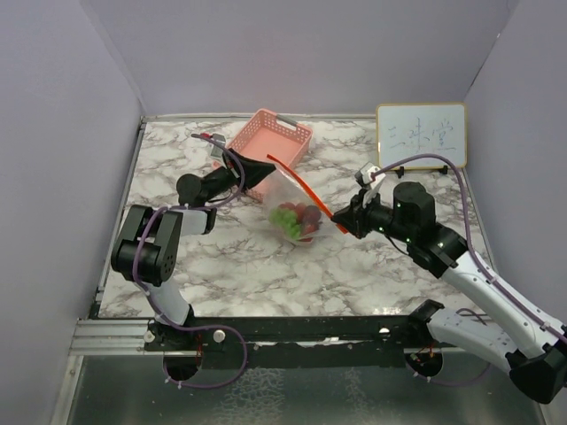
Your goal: Open the zip-top bag and remove the fake food
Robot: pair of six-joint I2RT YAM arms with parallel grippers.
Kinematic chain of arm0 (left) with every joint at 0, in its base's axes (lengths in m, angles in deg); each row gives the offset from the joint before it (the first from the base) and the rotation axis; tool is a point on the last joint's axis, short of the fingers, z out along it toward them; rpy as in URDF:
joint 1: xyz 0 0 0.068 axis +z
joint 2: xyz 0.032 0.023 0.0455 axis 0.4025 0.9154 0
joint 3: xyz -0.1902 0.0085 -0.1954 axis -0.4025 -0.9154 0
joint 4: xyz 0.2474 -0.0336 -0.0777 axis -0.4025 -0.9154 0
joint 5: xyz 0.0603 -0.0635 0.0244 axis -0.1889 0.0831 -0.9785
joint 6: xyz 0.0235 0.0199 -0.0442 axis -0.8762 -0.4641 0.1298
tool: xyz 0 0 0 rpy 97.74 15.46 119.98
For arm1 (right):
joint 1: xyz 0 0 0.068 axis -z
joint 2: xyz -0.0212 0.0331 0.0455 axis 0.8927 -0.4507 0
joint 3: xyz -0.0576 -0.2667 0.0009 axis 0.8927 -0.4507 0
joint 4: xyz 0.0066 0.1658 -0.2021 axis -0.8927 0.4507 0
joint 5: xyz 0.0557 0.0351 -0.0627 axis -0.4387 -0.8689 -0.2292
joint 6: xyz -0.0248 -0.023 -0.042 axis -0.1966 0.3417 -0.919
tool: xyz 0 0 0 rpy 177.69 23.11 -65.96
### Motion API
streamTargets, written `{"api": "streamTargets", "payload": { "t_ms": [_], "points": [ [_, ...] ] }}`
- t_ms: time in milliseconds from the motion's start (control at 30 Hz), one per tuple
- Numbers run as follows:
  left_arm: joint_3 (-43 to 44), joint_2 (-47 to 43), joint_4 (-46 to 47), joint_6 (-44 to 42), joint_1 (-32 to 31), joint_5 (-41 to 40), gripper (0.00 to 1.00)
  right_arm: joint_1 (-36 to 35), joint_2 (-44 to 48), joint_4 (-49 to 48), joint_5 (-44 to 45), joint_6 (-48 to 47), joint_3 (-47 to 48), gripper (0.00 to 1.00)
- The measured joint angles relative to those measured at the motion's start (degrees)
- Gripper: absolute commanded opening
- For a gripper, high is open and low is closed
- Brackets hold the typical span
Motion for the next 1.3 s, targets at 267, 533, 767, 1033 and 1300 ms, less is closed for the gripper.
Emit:
{"api": "streamTargets", "payload": {
  "t_ms": [267,533,767,1033,1300],
  "points": [
    [4.5,1.9,0.0,2.9,0.9,-0.4,0.0,0.0,7.3,3.7,1.9,0.0,-2.7,0.01],
    [6.3,4.0,0.0,5.0,0.0,0.9,0.0,0.0,9.4,5.8,4.2,0.4,-2.8,0.45],
    [8.3,4.6,0.0,5.5,-3.1,6.2,0.0,0.0,6.0,5.7,4.4,0.6,-1.2,0.5],
    [7.0,4.7,0.0,5.2,-6.7,9.1,0.0,0.0,-1.9,1.2,3.3,0.4,1.5,0.5],
    [7.0,5.0,0.0,5.2,-7.0,9.1,0.0,0.0,-5.7,-2.9,0.1,1.0,1.4,0.4]
  ]
}}
